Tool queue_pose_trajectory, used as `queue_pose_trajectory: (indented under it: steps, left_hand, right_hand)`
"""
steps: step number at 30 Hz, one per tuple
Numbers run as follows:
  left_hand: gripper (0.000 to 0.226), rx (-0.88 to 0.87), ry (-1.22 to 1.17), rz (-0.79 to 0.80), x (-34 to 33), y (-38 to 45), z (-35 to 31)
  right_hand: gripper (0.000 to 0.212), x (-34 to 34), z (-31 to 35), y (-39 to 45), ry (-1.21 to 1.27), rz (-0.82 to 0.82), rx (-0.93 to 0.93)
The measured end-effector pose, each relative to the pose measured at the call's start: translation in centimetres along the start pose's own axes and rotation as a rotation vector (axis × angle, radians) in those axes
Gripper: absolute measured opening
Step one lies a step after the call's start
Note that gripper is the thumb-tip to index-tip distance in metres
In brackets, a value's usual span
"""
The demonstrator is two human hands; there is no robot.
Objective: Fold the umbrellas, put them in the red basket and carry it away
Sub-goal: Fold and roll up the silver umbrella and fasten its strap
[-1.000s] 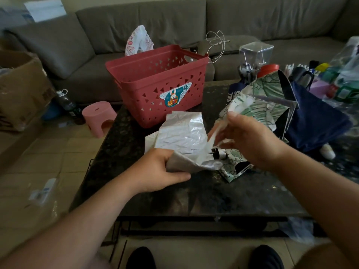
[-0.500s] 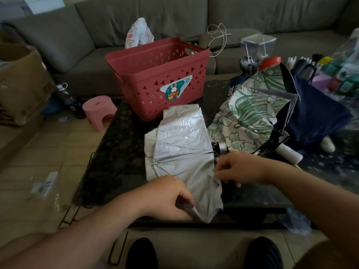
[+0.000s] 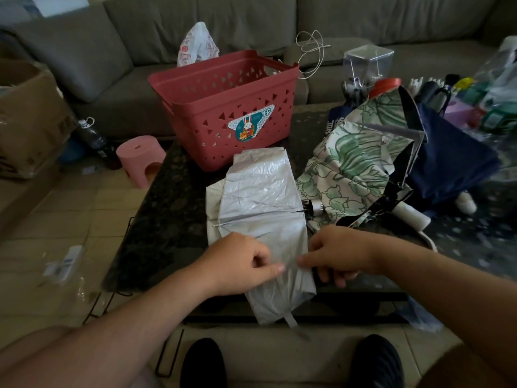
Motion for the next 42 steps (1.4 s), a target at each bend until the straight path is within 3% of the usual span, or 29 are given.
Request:
queue_pose_trajectory:
  steps: [3, 5, 7, 11, 14, 17, 20, 22, 23, 27, 32, 38, 42]
  left_hand:
    - [0.058, 0.204, 0.034, 0.359, -2.1, -1.7, 0.7]
    - [0.054, 0.365, -0.07, 0.614, -4.0, -4.4, 1.1]
    - [0.044, 0.487, -0.231, 0.677, -5.6, -6.6, 1.3]
    - [0.035, 0.647, -0.507, 0.313, -7.1, -8.3, 1.5]
    - [0.033, 0.726, -0.765, 0.107, -8.5, -9.2, 0.1]
    - [0.027, 0.754, -1.075, -0.158, -9.0, -9.3, -1.6]
    - [0.028, 0.699, -1.318, -0.408, -8.3, -8.8, -2.5]
    - [0.026, 0.68, -1.358, -0.518, -7.5, -8.6, -2.4]
    - [0.025, 0.669, -1.361, -0.553, -7.1, -8.5, -2.3]
    - [0.025, 0.627, -1.391, -0.553, -6.5, -8.2, -2.4]
    - [0.023, 0.651, -1.238, -0.482, -6.9, -8.5, -1.6]
    - [0.029, 0.649, -1.218, -0.453, -7.2, -8.5, -1.4]
    - [0.034, 0.65, -1.111, -0.367, -7.8, -8.6, -1.5]
  right_hand:
    - [0.024, -0.3, -0.1, 0.2, 0.232, 0.01, 0.047]
    - [0.024, -1.4, 0.2, -0.6, 0.231, 0.131, 0.113]
    - [0.032, -2.7, 0.3, -2.0, 0.113, 0.228, 0.189]
    - [0.03, -3.0, -0.3, -2.9, 0.024, 0.133, 0.232]
    - [0.013, -2.5, -1.4, -2.5, 0.295, 0.053, 0.176]
    - [0.019, -1.9, -1.9, -2.5, 0.415, -0.033, 0.158]
    - [0.019, -1.9, -1.7, -3.1, 0.554, 0.027, 0.177]
    - [0.003, -1.9, -1.5, -3.9, 0.563, 0.096, 0.178]
    - [0.007, -2.1, -1.5, -4.3, 0.549, 0.142, 0.182]
    - [0.037, -3.0, -2.3, -4.9, 0.442, 0.27, 0.139]
    - [0.008, -2.1, -3.5, -3.7, 0.382, 0.08, 0.094]
    - [0.006, -2.4, -3.1, -4.0, 0.571, 0.159, 0.02]
    - [0.019, -1.3, -2.8, -3.2, 0.495, -0.06, 0.048]
Point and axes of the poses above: each hand's wrist, its own y-axis towards the middle knuckle, its own x-axis out of the back of the hand, z = x × y, the point moved 9 cm from there along y, towards the middle knuckle, and after that the axes turned 12 degrees about -x, right-handed, at the moved point
